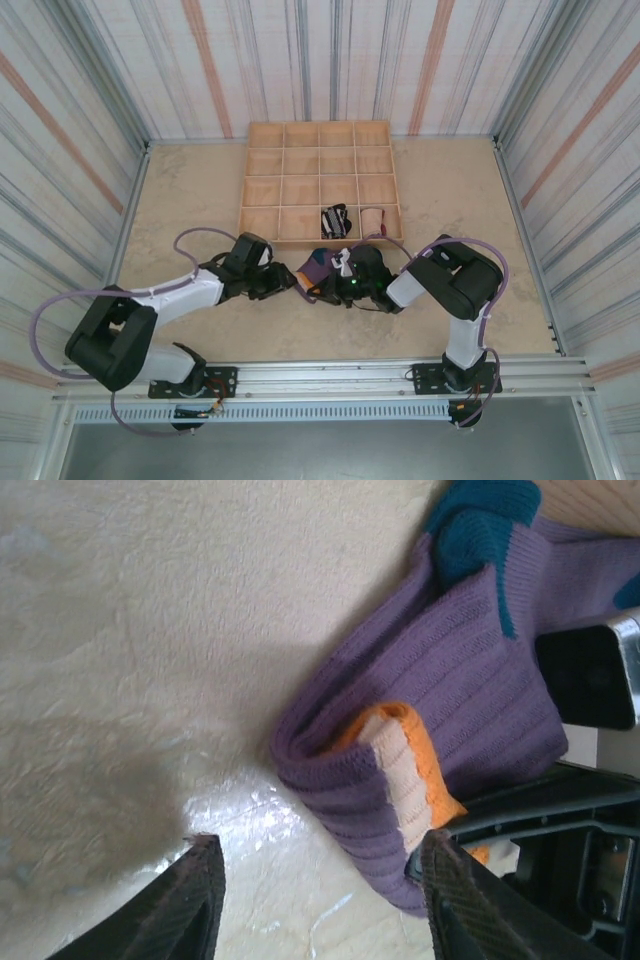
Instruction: Roll the socks
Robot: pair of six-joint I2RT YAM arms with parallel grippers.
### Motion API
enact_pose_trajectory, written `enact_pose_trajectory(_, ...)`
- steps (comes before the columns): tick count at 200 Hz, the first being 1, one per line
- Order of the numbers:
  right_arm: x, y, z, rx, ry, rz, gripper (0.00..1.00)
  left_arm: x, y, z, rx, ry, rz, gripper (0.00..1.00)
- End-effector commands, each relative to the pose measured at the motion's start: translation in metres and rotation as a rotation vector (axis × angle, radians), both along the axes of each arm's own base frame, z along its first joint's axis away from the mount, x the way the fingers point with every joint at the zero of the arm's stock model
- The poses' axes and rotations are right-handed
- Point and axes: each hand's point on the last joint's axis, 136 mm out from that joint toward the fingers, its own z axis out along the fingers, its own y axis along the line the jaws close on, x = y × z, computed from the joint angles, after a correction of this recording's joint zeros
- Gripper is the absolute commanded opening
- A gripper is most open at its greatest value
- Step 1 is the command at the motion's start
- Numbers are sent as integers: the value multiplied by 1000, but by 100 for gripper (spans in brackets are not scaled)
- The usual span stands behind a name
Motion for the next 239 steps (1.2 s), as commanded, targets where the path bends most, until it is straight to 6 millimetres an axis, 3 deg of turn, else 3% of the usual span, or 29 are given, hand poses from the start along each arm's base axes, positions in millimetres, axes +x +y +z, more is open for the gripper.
enact_pose_trajectory(1,-7,-18,-36,-105,127,-47,0,14,-9,6,-22,-52,-3,51)
enact_pose_trajectory(53,-5,-18,-40,-103,143,-56,0,17,-20,-10,-25,-17,4,47)
enact_pose_trajectory(105,0,-20,-34,-90,117,-63,0,12,-7,-31,34,51,94,25)
enact_pose_trajectory(125,2,-22,-28,-130,69,-47,15,6,-1,-33,69,79,94,16)
enact_pose_trajectory(155,3,-22,-6,-235,-74,35,28,-1,9,-27,109,112,87,7)
enact_pose_trajectory(224,-11,-20,52,-538,-554,212,64,-26,24,-9,117,197,52,3)
enact_pose_trajectory(239,-19,-15,62,-606,-685,256,68,-31,26,-6,116,213,39,3)
